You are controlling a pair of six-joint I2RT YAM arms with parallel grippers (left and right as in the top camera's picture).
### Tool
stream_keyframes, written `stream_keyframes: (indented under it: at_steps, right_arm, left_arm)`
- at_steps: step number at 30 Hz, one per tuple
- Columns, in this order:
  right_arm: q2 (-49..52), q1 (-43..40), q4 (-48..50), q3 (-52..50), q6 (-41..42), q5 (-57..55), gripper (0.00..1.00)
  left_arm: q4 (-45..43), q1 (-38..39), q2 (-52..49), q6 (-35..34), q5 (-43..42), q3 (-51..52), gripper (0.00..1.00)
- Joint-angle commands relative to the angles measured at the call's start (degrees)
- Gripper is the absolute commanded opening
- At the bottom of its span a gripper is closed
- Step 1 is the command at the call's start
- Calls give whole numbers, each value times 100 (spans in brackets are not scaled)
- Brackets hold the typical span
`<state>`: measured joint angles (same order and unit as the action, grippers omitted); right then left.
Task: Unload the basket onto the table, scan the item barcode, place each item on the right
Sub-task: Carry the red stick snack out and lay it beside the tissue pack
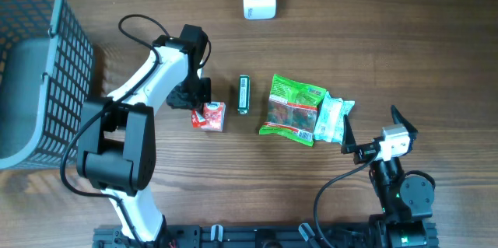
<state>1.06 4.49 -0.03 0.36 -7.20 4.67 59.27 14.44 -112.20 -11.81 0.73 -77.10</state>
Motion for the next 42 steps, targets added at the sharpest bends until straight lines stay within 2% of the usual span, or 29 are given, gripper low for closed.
stream_keyframes:
  at_steps: [1, 5, 11, 15, 17, 19, 20, 24, 29, 31, 32, 34, 35, 39, 42]
  right_arm:
    - [-26, -17, 15, -7, -28, -52, 100]
    - [-26, -17, 15, -7, -28, -52, 100]
    - [-26, -17, 15, -7, -28, -52, 100]
    - [-26, -17, 15, -7, -28, -52, 100]
    - [-26, -17, 15, -7, -26, -55, 100]
    - [-26, -17, 15, -7, -28, -55, 99]
    - [-26, -17, 15, -7, -28, -52, 100]
    - [-26, -17, 15, -7, -28, -52, 100]
    - [-26, -17, 15, -7, -26, -52, 100]
    - [-26, -17, 15, -7, -26, -52, 100]
    - [-26, -17, 15, -7, -26, -52, 100]
    - [-26, -17, 15, -7, -28, -52, 100]
    - [-26, -17, 15, -7, -28, -55, 100]
    - [-26, -17, 15, -7, -28, -52, 100]
    - [-26, -17, 15, -7, -28, -52, 100]
  left_arm:
    - [-127, 173, -48, 122, -411, 39, 4]
    - [-210, 409, -48, 260, -1001, 39, 4]
    - [-214, 708, -48, 245, -981, 39, 4]
    - [-208, 675, -48, 240, 0, 39, 12]
    - [-236, 627, -48, 240, 175, 39, 19]
    - [-297, 595, -48, 236, 168, 39, 25]
    - [-315, 590, -48, 236, 168, 39, 39]
    - [-315, 590, -28, 232, -166, 37, 52]
    - [-348, 555, 341, -59, -387, -63, 56]
    - [-516, 448, 643, -258, -339, -83, 52]
    - [-575, 385, 730, -431, -269, -83, 41]
    - [-564, 264, 765, -560, -155, -83, 12]
    - [-501, 199, 745, -562, -153, -76, 4]
    - [-472, 153, 719, -809, 72, 87, 4]
    - [-894, 153, 719, -990, 365, 555, 4]
